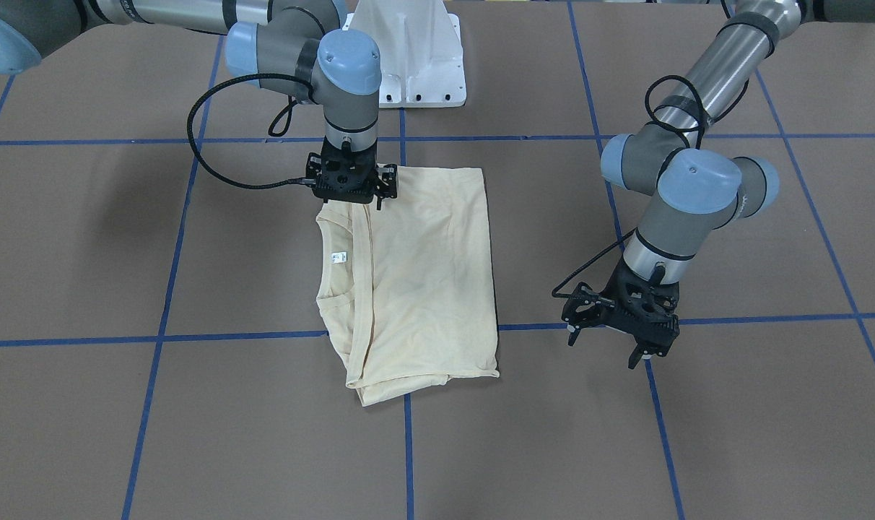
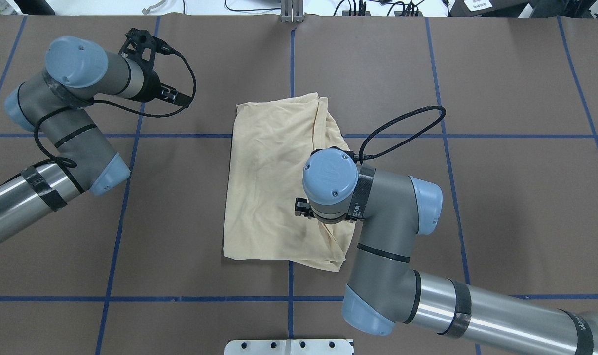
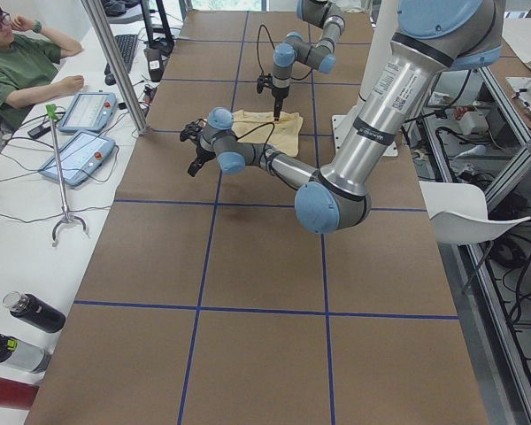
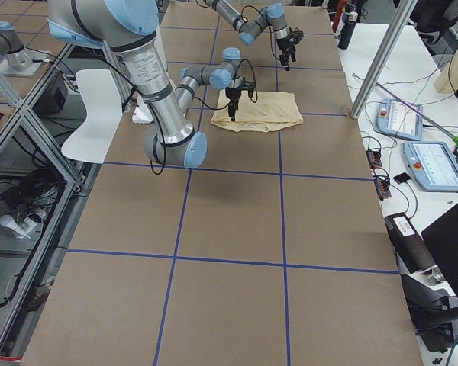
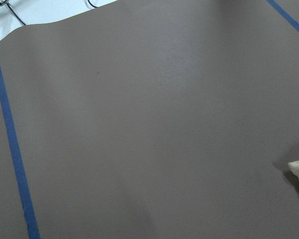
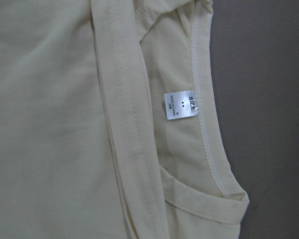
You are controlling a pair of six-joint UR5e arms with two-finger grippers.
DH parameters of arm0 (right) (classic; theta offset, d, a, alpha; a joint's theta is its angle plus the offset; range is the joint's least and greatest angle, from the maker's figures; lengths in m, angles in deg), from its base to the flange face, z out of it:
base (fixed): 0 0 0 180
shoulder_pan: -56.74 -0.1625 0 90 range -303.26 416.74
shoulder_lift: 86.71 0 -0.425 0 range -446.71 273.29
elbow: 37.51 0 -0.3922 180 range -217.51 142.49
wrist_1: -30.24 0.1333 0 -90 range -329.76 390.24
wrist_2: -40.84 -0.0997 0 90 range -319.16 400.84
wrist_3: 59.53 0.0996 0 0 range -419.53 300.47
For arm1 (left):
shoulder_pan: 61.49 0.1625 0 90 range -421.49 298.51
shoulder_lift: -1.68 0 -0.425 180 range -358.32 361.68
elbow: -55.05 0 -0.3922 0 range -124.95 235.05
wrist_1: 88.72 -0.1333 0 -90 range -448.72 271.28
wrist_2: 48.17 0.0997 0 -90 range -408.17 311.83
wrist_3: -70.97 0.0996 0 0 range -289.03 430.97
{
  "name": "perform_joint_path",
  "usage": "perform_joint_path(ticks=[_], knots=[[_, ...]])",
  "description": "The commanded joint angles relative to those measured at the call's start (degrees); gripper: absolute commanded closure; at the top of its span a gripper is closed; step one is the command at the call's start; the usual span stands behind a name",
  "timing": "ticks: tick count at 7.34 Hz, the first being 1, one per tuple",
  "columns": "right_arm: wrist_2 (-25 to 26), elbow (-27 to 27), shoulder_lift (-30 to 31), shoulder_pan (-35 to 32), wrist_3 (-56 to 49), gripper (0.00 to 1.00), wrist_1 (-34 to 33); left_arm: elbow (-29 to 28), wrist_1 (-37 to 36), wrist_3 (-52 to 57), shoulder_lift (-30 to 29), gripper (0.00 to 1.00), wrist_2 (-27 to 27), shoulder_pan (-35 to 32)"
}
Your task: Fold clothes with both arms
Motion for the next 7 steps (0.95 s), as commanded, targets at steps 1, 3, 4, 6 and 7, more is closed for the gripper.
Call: perform_joint_path(ticks=[1,3,4,6,7], knots=[[-2.0,0.4,0.1,0.5,-3.6,0.00,-1.5,-0.1,0.0,0.0,0.0,0.00,0.0,0.0],[-1.8,0.3,0.3,0.5,-8.2,0.00,-4.7,-0.1,0.0,0.0,0.1,0.00,0.0,0.0],[-1.5,0.3,0.7,0.5,-9.0,0.00,-5.6,0.0,0.0,0.0,0.1,0.00,0.0,0.0],[-1.3,0.1,1.7,-0.1,-11.9,0.00,-7.7,0.0,0.0,0.0,0.1,0.00,0.0,0.0],[-1.3,-1.0,3.5,-0.8,-12.2,0.00,-8.7,0.0,0.0,0.0,0.1,0.00,0.0,0.0]])
